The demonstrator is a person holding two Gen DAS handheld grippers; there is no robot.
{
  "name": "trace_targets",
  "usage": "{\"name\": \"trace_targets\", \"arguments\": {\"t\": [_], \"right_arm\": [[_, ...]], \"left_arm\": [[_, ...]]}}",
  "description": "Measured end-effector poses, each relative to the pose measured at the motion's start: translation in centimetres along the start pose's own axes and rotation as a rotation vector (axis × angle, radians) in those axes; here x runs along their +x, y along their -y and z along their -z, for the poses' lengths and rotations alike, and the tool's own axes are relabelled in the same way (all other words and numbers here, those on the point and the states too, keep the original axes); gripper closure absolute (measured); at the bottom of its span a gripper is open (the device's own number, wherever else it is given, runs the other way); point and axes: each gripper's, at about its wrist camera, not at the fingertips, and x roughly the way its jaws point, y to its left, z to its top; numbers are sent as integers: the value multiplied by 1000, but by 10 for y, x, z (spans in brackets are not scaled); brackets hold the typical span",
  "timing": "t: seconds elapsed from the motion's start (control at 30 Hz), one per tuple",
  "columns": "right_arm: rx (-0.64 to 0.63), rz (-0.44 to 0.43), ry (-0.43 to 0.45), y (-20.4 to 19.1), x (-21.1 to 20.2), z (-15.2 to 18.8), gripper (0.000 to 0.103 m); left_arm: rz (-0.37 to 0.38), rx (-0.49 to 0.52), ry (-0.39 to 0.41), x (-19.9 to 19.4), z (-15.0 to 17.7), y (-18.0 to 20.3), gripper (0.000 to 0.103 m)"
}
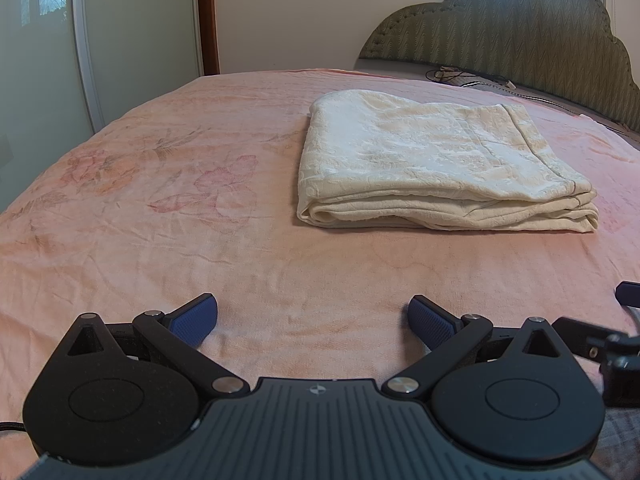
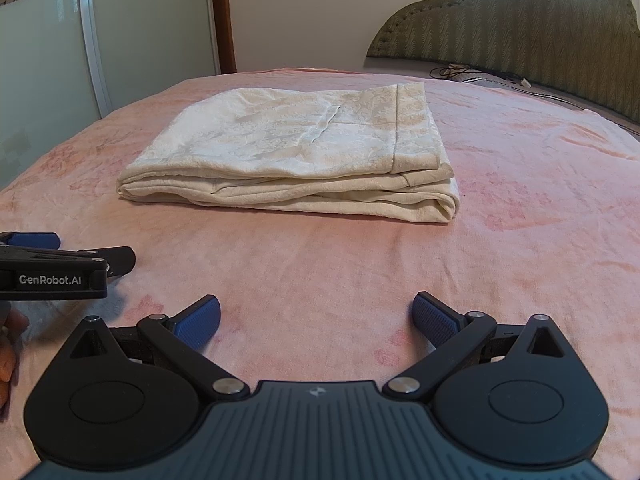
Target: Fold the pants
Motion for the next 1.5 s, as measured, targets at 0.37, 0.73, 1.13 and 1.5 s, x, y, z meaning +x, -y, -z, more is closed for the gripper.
{"name": "trace_targets", "arguments": {"t": [0.37,0.73,1.13,1.5], "right_arm": [[35,53,2,1,2,-1,0],[12,66,10,-1,3,1,0],[42,57,31,3,-1,2,0],[35,105,12,1,3,2,0]], "left_arm": [[-1,1,1,0,0,1,0],[1,-2,0,0,0,1,0],[2,-2,0,0,0,0,0],[8,5,0,-3,2,0,0]]}}
